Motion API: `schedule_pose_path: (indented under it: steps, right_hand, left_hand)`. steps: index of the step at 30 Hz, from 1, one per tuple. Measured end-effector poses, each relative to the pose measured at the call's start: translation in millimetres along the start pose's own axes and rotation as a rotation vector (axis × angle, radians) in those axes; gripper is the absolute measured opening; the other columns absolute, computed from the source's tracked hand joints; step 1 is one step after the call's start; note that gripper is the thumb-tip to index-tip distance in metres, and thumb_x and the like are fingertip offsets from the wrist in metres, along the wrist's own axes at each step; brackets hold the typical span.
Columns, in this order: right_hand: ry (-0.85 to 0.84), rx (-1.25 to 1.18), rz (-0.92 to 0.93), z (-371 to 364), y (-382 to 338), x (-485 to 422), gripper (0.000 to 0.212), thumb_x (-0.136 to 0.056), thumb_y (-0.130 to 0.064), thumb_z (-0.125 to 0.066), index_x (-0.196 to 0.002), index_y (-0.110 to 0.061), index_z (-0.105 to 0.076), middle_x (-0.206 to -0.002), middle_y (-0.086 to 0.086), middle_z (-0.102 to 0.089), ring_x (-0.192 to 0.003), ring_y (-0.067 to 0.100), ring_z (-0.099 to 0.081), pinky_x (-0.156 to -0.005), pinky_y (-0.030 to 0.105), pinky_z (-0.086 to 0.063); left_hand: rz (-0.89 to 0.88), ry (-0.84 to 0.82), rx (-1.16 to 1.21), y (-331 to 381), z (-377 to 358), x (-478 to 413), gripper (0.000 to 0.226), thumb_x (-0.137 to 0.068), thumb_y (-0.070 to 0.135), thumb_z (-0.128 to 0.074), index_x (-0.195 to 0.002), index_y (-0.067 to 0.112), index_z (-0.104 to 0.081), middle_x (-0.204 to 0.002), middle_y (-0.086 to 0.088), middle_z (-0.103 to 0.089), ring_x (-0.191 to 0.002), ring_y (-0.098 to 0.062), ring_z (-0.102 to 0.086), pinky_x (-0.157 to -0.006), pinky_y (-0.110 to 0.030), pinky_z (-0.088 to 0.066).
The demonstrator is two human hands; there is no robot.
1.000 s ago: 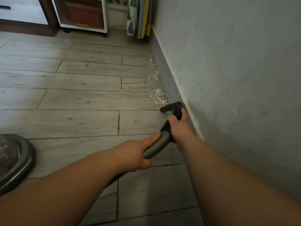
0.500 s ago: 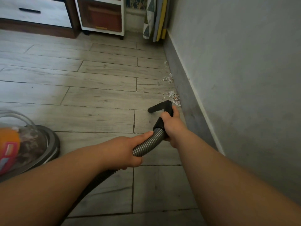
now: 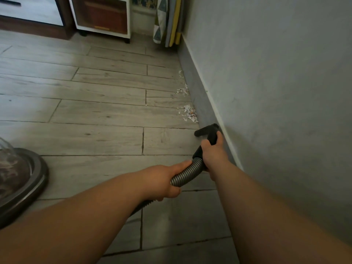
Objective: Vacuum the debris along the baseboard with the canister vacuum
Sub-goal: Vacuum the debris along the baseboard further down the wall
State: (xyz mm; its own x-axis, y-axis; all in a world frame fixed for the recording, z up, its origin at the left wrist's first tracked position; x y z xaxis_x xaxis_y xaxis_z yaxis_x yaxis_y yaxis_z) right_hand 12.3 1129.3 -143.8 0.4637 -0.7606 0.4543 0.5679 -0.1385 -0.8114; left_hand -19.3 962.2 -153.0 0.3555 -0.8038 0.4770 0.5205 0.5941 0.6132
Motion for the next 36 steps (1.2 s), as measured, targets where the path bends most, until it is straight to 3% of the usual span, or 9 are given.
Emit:
schedule_pose_path:
  steps: [3, 6, 9, 14, 21, 27, 31, 36]
  right_hand:
    - [-0.006, 0.003, 0.009, -1, 1, -4, 0.069, -0.099, -0.024, -0.045, -0.152, -0.046, -0.007, -0.142, 0.011, -0.043, -0.076, 0.020, -0.052, -0.056, 0.035, -0.051]
    - [-0.042, -0.043, 0.017, -12, -2, -6, 0.070, -0.098, -0.024, -0.045, -0.152, -0.047, -0.007, -0.135, 0.010, -0.045, -0.085, 0.025, -0.057, -0.067, 0.042, -0.057]
    - [-0.126, -0.094, 0.004, -29, -5, -6, 0.068, -0.098, -0.026, -0.047, -0.150, -0.051, -0.010, -0.126, 0.006, -0.044, -0.092, 0.029, -0.060, -0.062, 0.038, -0.057]
    - [-0.235, -0.087, -0.014, -49, -10, -5, 0.065, -0.097, -0.029, -0.048, -0.147, -0.054, -0.015, -0.131, 0.010, -0.048, -0.094, 0.032, -0.062, -0.063, 0.040, -0.059]
    - [-0.137, -0.078, -0.036, -22, -13, -3, 0.062, -0.100, -0.029, -0.044, -0.150, -0.049, -0.013, -0.132, 0.009, -0.047, -0.099, 0.032, -0.060, -0.070, 0.045, -0.059]
    - [-0.037, -0.055, -0.073, 11, -4, 0, 0.067, -0.098, -0.028, -0.048, -0.149, -0.051, -0.012, -0.133, 0.012, -0.045, -0.098, 0.036, -0.060, -0.072, 0.052, -0.059]
    - [0.022, 0.006, -0.068, 31, -1, 5, 0.067, -0.097, -0.027, -0.046, -0.150, -0.048, -0.012, -0.137, 0.012, -0.044, -0.100, 0.036, -0.058, -0.063, 0.043, -0.057]
    - [0.007, 0.002, -0.040, 33, 7, 7, 0.068, -0.097, -0.026, -0.046, -0.151, -0.049, -0.012, -0.138, 0.009, -0.043, -0.101, 0.033, -0.058, -0.070, 0.046, -0.058]
  left_hand:
    - [0.004, 0.002, 0.011, -2, 0, -2, 0.085, -0.091, 0.036, -0.057, -0.140, 0.062, 0.007, -0.106, 0.003, -0.048, -0.071, -0.009, -0.059, -0.059, -0.018, -0.050]
    - [0.005, 0.034, 0.011, -6, 8, 2, 0.084, -0.092, 0.035, -0.057, -0.142, 0.061, 0.005, -0.105, 0.002, -0.051, -0.067, -0.007, -0.056, -0.058, -0.016, -0.049]
    - [0.010, 0.089, -0.056, -10, 17, 10, 0.085, -0.092, 0.035, -0.057, -0.143, 0.057, 0.007, -0.103, -0.001, -0.053, -0.069, -0.006, -0.051, -0.059, -0.015, -0.045]
    - [0.007, 0.105, -0.051, -17, 25, 19, 0.086, -0.091, 0.035, -0.058, -0.143, 0.057, 0.007, -0.101, 0.002, -0.055, -0.070, -0.003, -0.051, -0.057, -0.012, -0.041]
    - [-0.006, 0.063, 0.021, -6, 23, 11, 0.086, -0.090, 0.034, -0.059, -0.138, 0.066, 0.004, -0.099, 0.006, -0.053, -0.073, -0.012, -0.063, -0.065, -0.023, -0.057]
    - [-0.061, 0.015, 0.000, 15, 7, 0, 0.087, -0.090, 0.035, -0.060, -0.138, 0.066, 0.006, -0.103, 0.007, -0.048, -0.071, -0.009, -0.062, -0.062, -0.019, -0.054]
    - [-0.090, -0.024, 0.018, 24, -1, -4, 0.086, -0.089, 0.037, -0.060, -0.135, 0.069, 0.005, -0.105, 0.006, -0.049, -0.070, -0.009, -0.063, -0.064, -0.021, -0.056]
    - [-0.109, -0.043, -0.011, 22, -9, -6, 0.087, -0.091, 0.038, -0.059, -0.133, 0.071, 0.009, -0.113, 0.003, -0.048, -0.069, -0.009, -0.063, -0.062, -0.018, -0.054]
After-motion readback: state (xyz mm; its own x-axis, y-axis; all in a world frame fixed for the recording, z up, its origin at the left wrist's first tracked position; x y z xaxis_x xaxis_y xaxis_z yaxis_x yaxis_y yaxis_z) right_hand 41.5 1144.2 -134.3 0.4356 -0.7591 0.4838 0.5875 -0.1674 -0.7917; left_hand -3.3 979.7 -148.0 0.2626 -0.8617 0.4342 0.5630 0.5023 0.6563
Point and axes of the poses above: each hand's wrist, its own x-axis away from the middle knuckle, its own z-axis out of the back of the hand, y = z × x, the point moved 9 cm from there along -x, towards the middle knuckle
